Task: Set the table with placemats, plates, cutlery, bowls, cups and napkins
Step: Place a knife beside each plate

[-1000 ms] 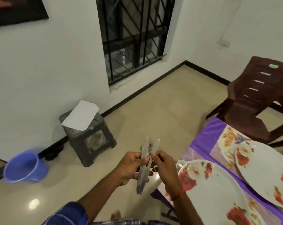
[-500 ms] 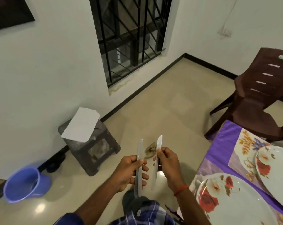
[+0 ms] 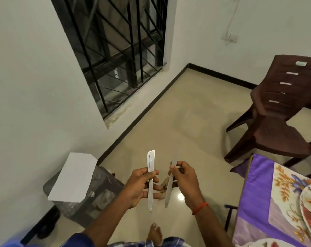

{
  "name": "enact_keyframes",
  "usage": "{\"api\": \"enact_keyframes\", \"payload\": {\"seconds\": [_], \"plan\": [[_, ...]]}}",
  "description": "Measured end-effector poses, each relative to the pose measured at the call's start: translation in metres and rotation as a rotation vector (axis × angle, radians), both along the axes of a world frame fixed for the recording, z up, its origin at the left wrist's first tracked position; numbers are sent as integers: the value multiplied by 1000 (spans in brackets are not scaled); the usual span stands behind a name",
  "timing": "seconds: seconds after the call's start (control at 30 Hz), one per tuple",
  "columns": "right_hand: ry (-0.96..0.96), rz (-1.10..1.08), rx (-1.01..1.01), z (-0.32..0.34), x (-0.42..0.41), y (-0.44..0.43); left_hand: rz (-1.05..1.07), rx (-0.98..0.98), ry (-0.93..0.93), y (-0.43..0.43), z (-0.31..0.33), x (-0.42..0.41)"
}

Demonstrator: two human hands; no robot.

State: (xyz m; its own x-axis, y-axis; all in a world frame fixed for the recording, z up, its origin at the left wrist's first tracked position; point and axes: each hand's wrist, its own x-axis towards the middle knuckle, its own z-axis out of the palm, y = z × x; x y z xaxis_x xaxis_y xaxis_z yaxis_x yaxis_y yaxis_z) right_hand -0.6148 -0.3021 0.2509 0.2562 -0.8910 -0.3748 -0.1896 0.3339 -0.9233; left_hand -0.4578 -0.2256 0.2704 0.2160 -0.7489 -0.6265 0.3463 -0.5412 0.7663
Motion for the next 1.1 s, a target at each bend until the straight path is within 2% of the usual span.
{"api": "enact_keyframes", "payload": {"seconds": [0.13,0.47,0.9,1.1], "plan": [[-28,-83,-7,4,4,-31,-42,16,-4,-38,-1,8],[68,-255,7,-8,-11,-95,-177,21,21,-153,-14,15],[50,-486,0,6,17,-271,-454,-2,56,-366,1,38],[21,-663,-28,16,32,-325,-520,-7,44,-441,4,49]]}}
